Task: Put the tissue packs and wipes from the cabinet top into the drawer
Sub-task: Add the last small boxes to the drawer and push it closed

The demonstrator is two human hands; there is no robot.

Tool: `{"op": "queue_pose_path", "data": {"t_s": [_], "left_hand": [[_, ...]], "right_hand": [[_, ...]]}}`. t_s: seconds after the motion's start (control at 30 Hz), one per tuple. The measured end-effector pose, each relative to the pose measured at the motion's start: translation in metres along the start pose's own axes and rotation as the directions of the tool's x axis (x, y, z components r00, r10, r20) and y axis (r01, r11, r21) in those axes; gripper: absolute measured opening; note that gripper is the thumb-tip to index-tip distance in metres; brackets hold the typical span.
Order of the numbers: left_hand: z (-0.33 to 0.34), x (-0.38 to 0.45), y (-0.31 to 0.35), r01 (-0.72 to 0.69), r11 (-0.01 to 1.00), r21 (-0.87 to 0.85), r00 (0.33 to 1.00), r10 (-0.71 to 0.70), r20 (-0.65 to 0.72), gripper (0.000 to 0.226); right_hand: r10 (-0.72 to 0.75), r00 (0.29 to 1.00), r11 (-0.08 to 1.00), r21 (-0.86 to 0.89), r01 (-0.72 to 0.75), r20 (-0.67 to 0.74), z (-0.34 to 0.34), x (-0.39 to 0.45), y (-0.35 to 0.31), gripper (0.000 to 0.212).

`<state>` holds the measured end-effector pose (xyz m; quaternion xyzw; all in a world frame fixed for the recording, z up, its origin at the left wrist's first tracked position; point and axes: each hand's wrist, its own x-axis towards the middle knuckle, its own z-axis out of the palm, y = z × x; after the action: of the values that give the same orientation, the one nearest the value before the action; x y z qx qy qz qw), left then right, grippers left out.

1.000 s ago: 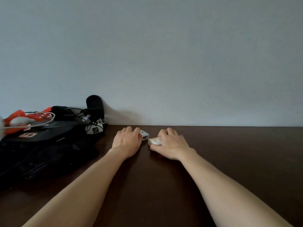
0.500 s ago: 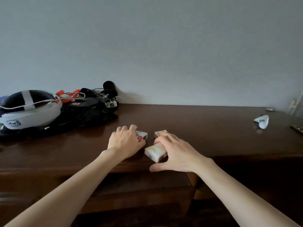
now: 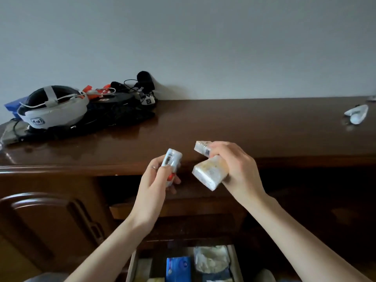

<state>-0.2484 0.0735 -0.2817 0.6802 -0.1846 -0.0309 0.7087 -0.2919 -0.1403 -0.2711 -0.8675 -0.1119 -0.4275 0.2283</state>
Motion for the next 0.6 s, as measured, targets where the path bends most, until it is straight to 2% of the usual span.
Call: {"op": "queue_pose_path", "data": {"t_s": [0.07, 0.1, 0.13, 0.2, 0.3, 0.37, 0.43, 0.5, 0.57, 0.6], "left_hand": [[0.004, -0.017, -0.017, 0.139, 0.952, -0.271, 0.990, -0.143, 0.006, 0.037], [0.007, -0.025, -0.025, 0.228, 0.886, -0.405, 0.970, -0.241, 0.019, 0.034], [0.008, -0.033, -0.032, 0.303, 0.805, -0.511, 0.944, -0.328, 0.043, 0.030], [0.006, -0.046, -0.049, 0.417, 0.691, -0.591, 0.889, -0.445, 0.106, 0.026], [-0.009, -0.059, -0.076, 0.546, 0.601, -0.584, 0.797, -0.587, 0.141, 0.045], [-0.023, -0.071, -0.105, 0.522, 0.638, -0.567, 0.797, -0.601, 0.058, 0.041], [-0.034, -0.082, -0.126, 0.497, 0.657, -0.567, 0.792, -0.610, -0.012, 0.033], [-0.042, -0.091, -0.141, 0.510, 0.595, -0.621, 0.766, -0.642, 0.013, 0.035], [-0.054, -0.098, -0.155, 0.508, 0.599, -0.619, 0.763, -0.647, 0.001, 0.036], [-0.059, -0.099, -0.160, 0.506, 0.613, -0.607, 0.769, -0.640, -0.004, 0.037]], "right_hand": [[0.164, 0.983, 0.949, 0.286, -0.133, -0.086, 0.008, -0.015, -0.010, 0.027], [0.250, 0.964, 0.887, 0.421, -0.191, -0.090, 0.016, -0.026, -0.018, 0.029], [0.312, 0.948, 0.825, 0.512, -0.241, -0.056, 0.026, -0.039, -0.027, 0.031], [0.351, 0.932, 0.761, 0.551, -0.343, 0.096, 0.050, -0.073, -0.046, 0.031], [0.314, 0.871, 0.750, 0.465, -0.471, 0.378, 0.080, -0.112, -0.071, 0.023], [0.265, 0.842, 0.812, 0.362, -0.458, 0.470, 0.091, -0.127, -0.081, 0.024], [0.316, 0.795, 0.775, 0.343, -0.531, 0.517, 0.098, -0.136, -0.080, 0.034], [0.472, 0.644, 0.679, 0.218, -0.701, 0.602, 0.105, -0.144, -0.073, 0.053], [0.565, 0.474, 0.653, -0.015, -0.757, 0.676, 0.111, -0.155, -0.068, 0.071], [0.576, 0.419, 0.651, -0.084, -0.754, 0.702, 0.115, -0.160, -0.070, 0.075]]}}
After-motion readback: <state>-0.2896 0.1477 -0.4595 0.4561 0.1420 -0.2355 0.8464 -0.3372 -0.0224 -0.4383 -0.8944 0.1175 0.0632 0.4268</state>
